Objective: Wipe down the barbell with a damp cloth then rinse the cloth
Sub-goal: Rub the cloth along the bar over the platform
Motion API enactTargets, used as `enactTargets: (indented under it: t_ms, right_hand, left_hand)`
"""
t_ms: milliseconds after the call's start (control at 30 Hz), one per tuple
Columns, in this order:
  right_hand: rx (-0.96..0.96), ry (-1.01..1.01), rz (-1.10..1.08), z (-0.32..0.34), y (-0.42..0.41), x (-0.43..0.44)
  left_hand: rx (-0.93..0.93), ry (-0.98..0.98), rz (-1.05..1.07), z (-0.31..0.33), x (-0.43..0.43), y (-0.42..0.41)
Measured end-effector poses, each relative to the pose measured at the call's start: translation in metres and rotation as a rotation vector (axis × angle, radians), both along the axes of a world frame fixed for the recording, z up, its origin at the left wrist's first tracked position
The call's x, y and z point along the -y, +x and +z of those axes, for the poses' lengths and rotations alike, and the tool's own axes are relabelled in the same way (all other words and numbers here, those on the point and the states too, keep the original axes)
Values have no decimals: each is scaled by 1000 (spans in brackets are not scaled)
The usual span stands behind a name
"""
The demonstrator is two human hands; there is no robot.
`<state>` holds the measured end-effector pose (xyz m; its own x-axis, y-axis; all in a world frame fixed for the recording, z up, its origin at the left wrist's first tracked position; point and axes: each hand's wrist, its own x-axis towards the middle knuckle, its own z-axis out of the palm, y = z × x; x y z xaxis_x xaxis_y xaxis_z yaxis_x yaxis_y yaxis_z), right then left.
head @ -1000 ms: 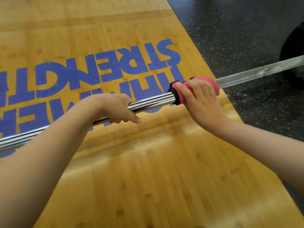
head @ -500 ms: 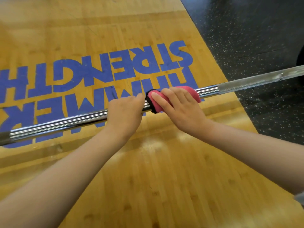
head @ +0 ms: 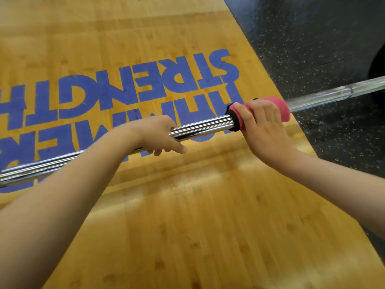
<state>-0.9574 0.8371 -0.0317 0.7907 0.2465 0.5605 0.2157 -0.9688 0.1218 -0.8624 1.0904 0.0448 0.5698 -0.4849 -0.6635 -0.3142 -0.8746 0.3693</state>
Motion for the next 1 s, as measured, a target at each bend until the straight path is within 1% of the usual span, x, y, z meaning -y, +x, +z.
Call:
enactTargets:
  t_ms: [33,133,167,200,300,367,400,433,467,533,567,667,700,733,767,833,867,900,933,1000]
  right_hand:
    - [1,19,19,1,1,-12]
    - [-15,59,143,1,8,-69]
    - [-18,50,183,0,11,-87]
    - [-16,31,208,0,13,-101]
    - [-8,-41,232,4,15,-107]
    - [17,-94,255,6,16,-96]
    - [30,-110,257,6,16,-90]
    - [37,-117,252,6,15,-84]
    - [36,-114,241,6,14,-76]
    - [18,-96,201,6,10,-55]
    - [9,-91,178,8,8,-41]
    - [-18,-114,108,12,2,6]
    - [-33,-123,94,13,1,17]
    - [-47,-125,86,13,0,23]
    - [-57,-115,80,13,-1,25]
    - [-68,-63,60,9,-1,19]
    - [-66,-31,48,7,-1,13]
    - [-63,-1,43,6,0,6]
    - [-65,21,53,5,0,-2]
    - [-81,52,121,6,4,-25]
  left_hand:
    - [150,-4,12,-3,0,-8]
    - [741,10,36,-14,1,-37]
    - [872,-1,25,-20,-1,-43]
    - [951,-11,20,-26,-3,-47]
    - [1004,-59,32,-35,-13,-44]
    - [1067,-45,4,-37,-12,-41]
    - [1071,-5,-20,-38,-10,-40]
    - [1016,44,-35,-38,-9,-39]
    - [927,74,-33,-37,-7,-37]
    - [725,75,-50,-27,-5,-29]
    - [570,71,-56,-19,-3,-22]
    - [-34,14,-34,-5,-3,5]
    - [-173,1,-32,-2,-4,11]
    - [-259,-14,-26,-1,-4,16]
    - [-305,-28,-18,-1,-5,19]
    - [-306,-51,-3,-1,-7,18]
    - [-255,-62,4,-1,-8,14]
    - [-153,-72,10,0,-9,7]
    - [0,-65,14,1,-10,-1]
    - [453,-2,-14,-3,-10,-22]
